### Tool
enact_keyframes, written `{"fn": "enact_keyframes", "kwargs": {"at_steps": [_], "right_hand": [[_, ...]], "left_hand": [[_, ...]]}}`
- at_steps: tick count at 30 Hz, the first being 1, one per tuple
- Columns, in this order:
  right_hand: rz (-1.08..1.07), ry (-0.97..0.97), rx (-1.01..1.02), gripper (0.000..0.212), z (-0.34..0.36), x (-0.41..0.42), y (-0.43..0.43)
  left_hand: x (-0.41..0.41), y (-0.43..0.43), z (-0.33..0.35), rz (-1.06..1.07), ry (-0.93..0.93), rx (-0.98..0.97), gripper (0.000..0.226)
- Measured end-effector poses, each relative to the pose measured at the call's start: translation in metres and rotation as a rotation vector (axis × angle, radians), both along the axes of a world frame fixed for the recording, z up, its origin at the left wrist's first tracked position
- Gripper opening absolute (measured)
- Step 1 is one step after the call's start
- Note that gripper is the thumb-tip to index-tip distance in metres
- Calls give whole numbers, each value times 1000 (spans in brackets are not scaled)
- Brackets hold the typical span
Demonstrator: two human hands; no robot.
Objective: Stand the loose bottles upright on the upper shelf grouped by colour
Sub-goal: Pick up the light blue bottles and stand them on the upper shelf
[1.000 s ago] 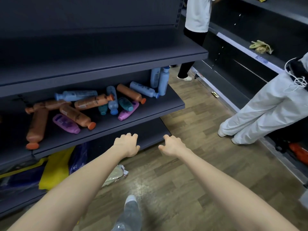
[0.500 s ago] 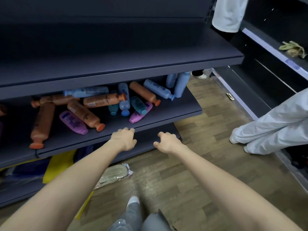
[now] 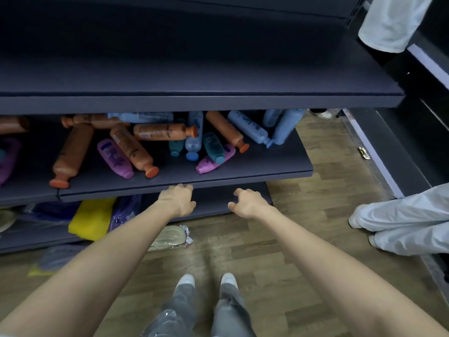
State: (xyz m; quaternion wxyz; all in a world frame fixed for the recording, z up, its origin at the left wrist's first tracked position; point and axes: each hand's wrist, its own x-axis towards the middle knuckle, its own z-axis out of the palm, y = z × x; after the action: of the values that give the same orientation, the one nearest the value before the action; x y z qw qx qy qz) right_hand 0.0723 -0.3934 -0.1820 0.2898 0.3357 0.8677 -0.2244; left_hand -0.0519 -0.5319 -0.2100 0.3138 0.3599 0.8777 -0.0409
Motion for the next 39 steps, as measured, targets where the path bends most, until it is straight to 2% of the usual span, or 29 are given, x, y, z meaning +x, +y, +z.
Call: {"fn": "enact_keyframes", "kwargs": {"at_steps": [10,17,25,31,36,39], "right_hand": [[170,72,-58,50,-19,-41,15],[245,150,-86,53,-39,-78,17],[224,275,-97,53,-78,-115,13],[166,329,1,48,-113,-130,10],[156,407,91,47,-131,-145,15],[156,472,56,46,-141,-154,16]], "left_hand": [[2,8,-19,240,-30,29,52],[-22,15,-36,334,1,84,46],[-44,24,-71,352,56,145,52],[-63,33,-100,324,58,184,55],[-84,43,-123,306,55,302,61],[-91,49,-134,288,82,344,63]]}}
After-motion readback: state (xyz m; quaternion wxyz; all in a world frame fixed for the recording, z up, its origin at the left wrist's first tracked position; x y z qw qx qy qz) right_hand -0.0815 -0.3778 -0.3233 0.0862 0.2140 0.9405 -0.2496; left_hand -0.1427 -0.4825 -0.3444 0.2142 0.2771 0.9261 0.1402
